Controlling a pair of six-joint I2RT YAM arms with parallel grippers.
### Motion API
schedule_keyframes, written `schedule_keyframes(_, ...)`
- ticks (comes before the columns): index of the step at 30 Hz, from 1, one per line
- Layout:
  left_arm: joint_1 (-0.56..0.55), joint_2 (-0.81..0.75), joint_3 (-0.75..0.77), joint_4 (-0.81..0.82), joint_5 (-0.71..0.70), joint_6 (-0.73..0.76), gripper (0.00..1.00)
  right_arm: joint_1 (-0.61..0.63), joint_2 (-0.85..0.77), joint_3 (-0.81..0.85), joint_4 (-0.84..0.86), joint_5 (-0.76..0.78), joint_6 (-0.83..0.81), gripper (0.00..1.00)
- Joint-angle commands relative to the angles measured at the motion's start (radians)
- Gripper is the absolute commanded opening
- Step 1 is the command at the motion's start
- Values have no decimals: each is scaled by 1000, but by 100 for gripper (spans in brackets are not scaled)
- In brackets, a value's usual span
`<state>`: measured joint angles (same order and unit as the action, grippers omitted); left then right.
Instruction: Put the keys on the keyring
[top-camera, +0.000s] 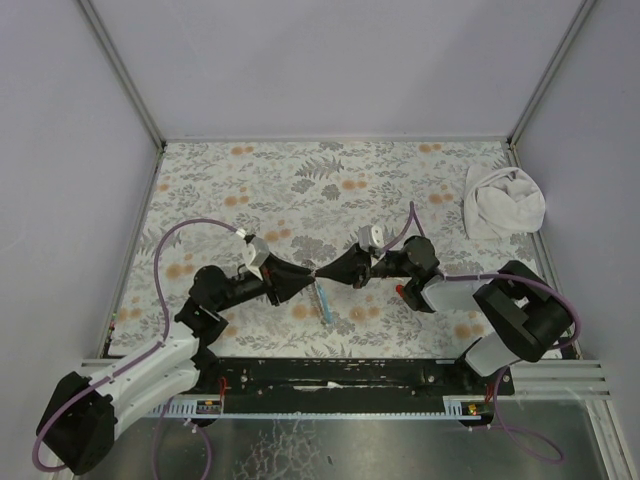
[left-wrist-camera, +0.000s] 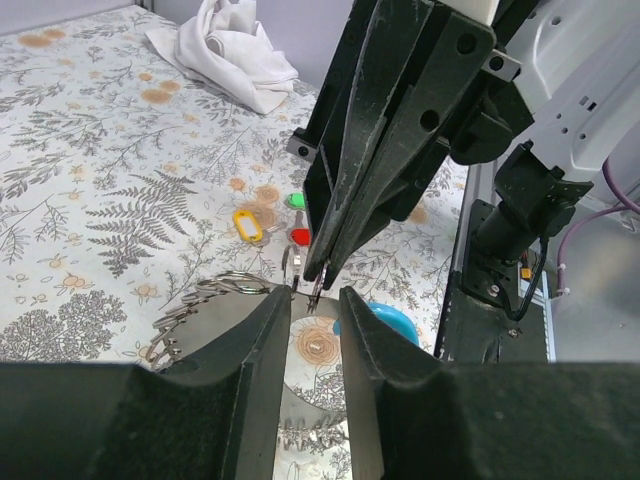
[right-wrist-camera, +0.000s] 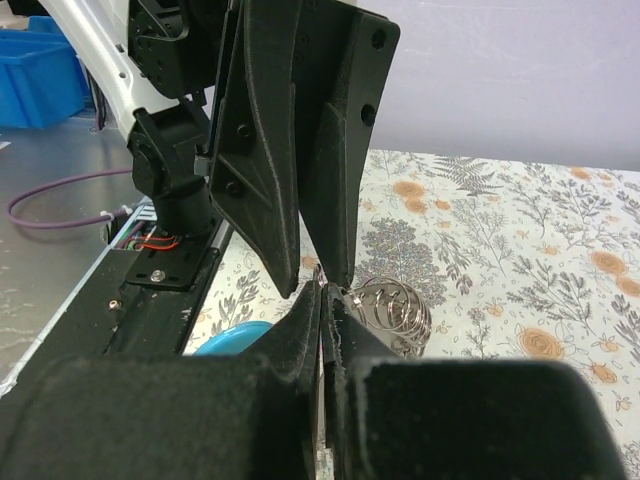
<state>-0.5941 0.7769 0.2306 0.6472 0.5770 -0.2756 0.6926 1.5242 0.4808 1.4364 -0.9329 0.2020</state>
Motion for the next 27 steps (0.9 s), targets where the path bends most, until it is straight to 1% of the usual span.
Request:
schedule_keyframes(1,5,-10,-13,78,1,16,24,-4,21,17,157,-37,43,0)
schedule_keyframes(5,5,28,2,74,33,20,21,-4,55,28,248,-68,109,0)
schedule_keyframes(10,5,35,10,62,51,28,15,-4,64,35,251,-78,126,0)
schedule_keyframes(12,5,35,13,52,57,32,14,-4,60,32,251,-77,124,0)
schedule_keyframes(20,5,53,22,37,84,38,18,-4,47,31,251,-69,120,0)
schedule_keyframes(27,4,69,26,32,83,41,18,-6,36,31,250,-72,120,0)
